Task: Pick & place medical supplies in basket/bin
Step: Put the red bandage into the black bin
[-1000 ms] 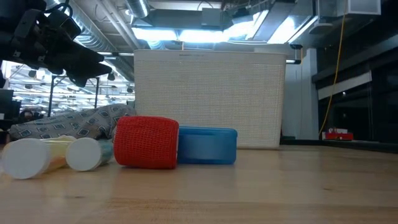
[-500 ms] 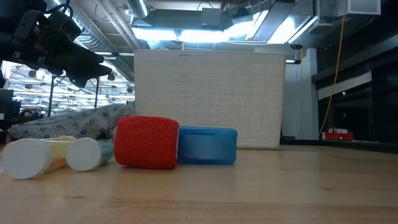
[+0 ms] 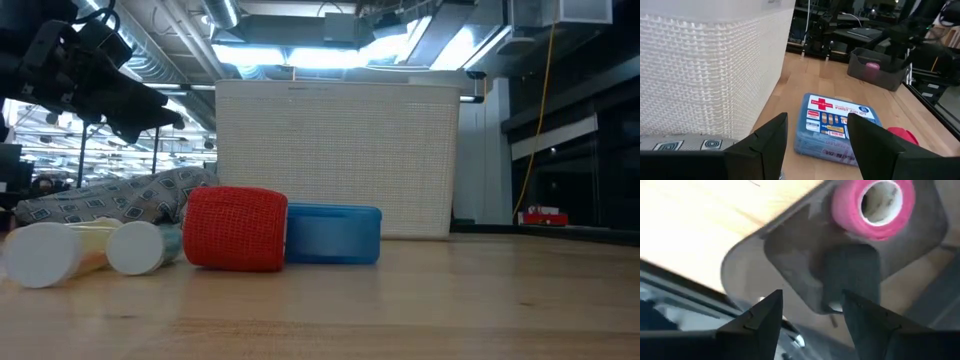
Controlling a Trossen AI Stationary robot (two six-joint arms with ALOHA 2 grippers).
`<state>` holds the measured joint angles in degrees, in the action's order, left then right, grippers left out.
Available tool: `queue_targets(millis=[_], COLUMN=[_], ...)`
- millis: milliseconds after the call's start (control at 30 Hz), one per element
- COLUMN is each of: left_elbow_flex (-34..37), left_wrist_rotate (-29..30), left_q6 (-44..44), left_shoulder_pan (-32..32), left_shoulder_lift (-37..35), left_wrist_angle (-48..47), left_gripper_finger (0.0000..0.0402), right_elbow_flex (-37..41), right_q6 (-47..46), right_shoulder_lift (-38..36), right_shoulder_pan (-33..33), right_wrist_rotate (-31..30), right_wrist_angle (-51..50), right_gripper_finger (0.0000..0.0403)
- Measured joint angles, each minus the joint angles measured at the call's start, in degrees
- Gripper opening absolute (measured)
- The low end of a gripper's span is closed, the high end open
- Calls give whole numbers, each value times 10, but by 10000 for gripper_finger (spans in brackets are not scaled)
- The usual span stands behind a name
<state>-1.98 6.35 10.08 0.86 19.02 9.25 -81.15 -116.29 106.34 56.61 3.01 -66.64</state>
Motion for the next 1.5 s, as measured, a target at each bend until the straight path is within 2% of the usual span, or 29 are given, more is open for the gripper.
queue_targets(millis=[67,133,200,367,500,600,733,833,900,1000,1067,1133,1267,1500], left_elbow_flex=[0,0,0,0,0,0,0,0,0,0,0,0,0,0], left_wrist_rotate=[1,1,1,-2,-3,-3,-6,-29,-46,-51,-51,-51,-57,-64], left_q6=[0,0,-2,-2,0,0,-2,-2,1,9,11,11,13,13], left_shoulder_pan=[0,0,0,0,0,0,0,0,0,0,0,0,0,0], left_shoulder_lift=[5,3,8,7,8,8,8,8,8,8,8,8,8,8], left_wrist_angle=[4,5,15,23,30,37,63,87,99,102,100,98,90,80], left_gripper_finger=[201,201,201,201,201,201,201,201,201,201,201,201,201,201], right_elbow_flex=[3,-2,2,-1,-21,-50,-108,-135,-136,-136,-137,-136,-136,-135], right_q6=[-14,14,10,10,21,54,150,262,337,434,462,461,402,388], right_shoulder_lift=[0,2,2,-2,-2,-1,-2,-2,-1,11,31,58,114,162], right_shoulder_pan=[-8,-5,-5,-9,-12,-13,-22,-39,-59,-99,-125,-150,-186,-198], right_wrist_rotate=[24,-7,13,31,15,-81,-291,-450,-504,-514,-514,-508,-480,-426], right_wrist_angle=[-17,4,-33,-20,-21,-18,18,112,192,276,306,315,325,351], right_gripper_finger=[199,196,194,194,194,194,194,194,194,194,194,194,194,194])
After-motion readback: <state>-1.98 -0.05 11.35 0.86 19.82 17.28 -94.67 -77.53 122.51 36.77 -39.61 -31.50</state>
